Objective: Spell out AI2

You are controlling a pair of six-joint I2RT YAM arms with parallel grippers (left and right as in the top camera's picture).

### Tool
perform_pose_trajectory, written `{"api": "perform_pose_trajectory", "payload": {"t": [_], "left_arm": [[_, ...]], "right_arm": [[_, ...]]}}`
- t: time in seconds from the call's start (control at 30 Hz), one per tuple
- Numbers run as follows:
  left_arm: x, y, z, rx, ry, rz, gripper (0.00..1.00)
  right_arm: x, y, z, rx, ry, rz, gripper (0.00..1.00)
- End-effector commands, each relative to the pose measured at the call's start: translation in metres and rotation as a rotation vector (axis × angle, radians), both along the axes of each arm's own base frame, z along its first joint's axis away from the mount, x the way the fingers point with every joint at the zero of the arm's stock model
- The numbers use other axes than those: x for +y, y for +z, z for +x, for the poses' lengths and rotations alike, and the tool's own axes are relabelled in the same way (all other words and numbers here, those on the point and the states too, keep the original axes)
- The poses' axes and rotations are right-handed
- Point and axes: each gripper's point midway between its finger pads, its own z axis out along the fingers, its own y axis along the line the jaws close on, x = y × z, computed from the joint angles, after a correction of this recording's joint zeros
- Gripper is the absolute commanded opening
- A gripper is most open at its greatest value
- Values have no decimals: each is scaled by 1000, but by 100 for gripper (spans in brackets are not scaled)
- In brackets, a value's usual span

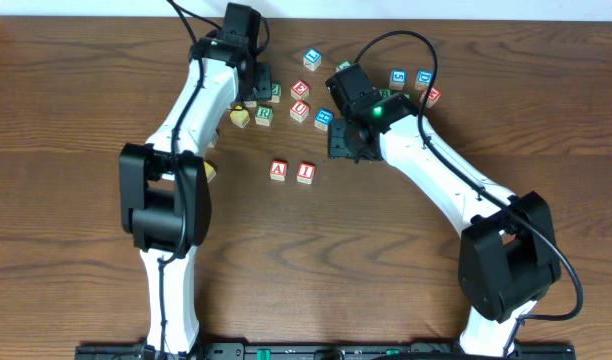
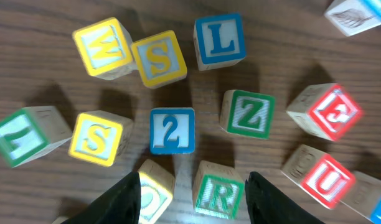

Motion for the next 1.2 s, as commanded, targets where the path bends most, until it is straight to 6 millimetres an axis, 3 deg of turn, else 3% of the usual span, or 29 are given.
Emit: {"api": "perform_pose_trajectory", "payload": {"t": [0.0, 0.23, 0.3, 0.43, 0.67, 1.03, 1.17], "left_arm": [[2, -8, 11, -16, -17, 25, 54], [14, -16, 25, -59, -49, 92, 54], [18, -15, 32, -81, -45, 94, 53], [26, -13, 38, -102, -28, 89, 53], [20, -14, 41, -120, -54, 83, 50], [13, -58, 36, -46, -75, 71, 50], [13, -61, 36, -43, -75, 72, 49]], "right_arm": [[-21, 7, 12, -33, -18, -49, 58], [-67, 5, 27, -5, 34, -41, 57], [-89, 5, 31, 8, -4, -44, 56], [-110, 4, 30, 32, -41, -51, 55], [-120, 3, 27, 49, -42, -63, 55], [-121, 2, 26, 53, -1, -86, 58], [-123, 2, 26, 50, 4, -95, 59]]}}
